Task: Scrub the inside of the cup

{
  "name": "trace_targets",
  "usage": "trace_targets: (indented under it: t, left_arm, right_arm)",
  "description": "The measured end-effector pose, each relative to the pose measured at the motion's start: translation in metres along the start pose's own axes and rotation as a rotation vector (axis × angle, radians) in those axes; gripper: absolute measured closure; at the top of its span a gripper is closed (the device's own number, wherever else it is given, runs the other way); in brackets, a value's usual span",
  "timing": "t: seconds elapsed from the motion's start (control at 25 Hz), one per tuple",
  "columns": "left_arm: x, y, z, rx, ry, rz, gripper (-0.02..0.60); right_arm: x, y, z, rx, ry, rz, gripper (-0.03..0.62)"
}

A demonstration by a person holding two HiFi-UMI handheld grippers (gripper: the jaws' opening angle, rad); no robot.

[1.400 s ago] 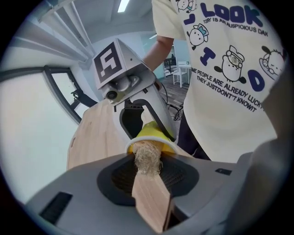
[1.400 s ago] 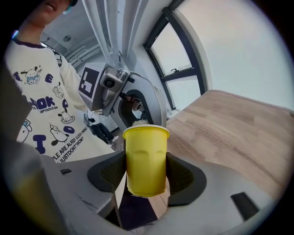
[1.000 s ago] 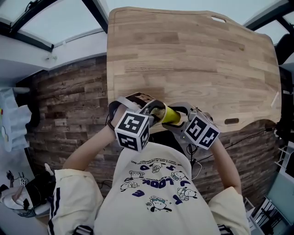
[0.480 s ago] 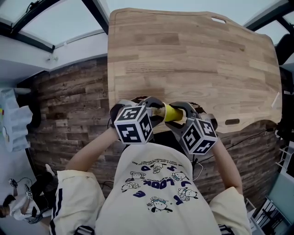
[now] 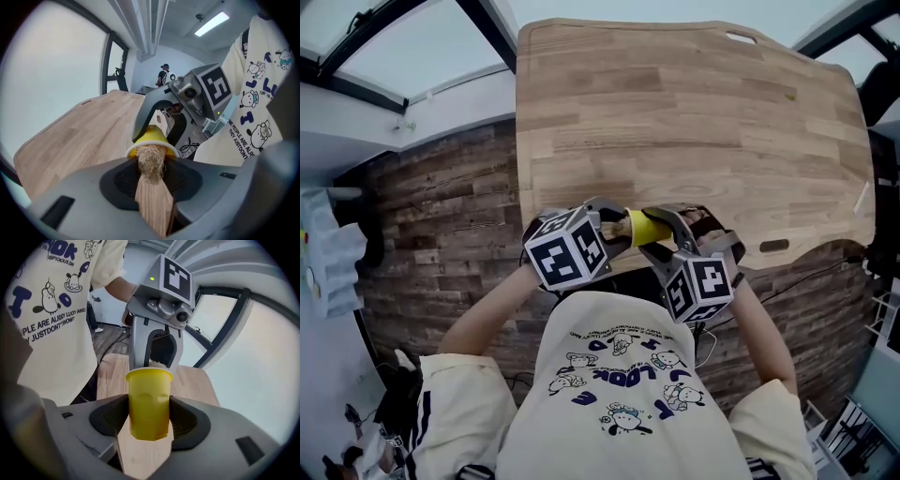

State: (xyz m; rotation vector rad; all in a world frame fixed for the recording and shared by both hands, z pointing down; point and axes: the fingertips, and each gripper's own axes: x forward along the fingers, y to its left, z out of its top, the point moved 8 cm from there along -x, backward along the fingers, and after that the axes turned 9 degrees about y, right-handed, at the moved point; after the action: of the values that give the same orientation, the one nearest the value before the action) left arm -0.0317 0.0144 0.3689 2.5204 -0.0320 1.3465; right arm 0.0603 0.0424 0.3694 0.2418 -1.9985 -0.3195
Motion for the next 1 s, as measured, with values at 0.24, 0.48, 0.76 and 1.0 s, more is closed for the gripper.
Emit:
trace_targets:
  t: [0.24,0.48,0.76,1.0]
  left_arm:
    - [-0.001,0.004,-0.002,-0.096,-0.037,-0.061,0.436]
    - [-0.001,0.006,-0.003,-0.164,-0.055,-0.098,0.437]
    - [0.001,0.007,-0.002,-0.19,-0.066,-0.129,0.437]
    - [0.0,0.007,-0.003,-0.267,-0.114,-0.214,0.437]
  right_arm:
    - [-0.001,0.002,0.002,-0.116,0.029,-0.075,0.33]
    - [-0.004,0.005,0.002,-0.211,0.051,-0.153,0.332]
    - [-0.005,0.007,0.0,-0.277,0.053,-0.21,0.332]
    - [-0.011,0.01,0.001,-0.343,0.05,-0.266,0.333]
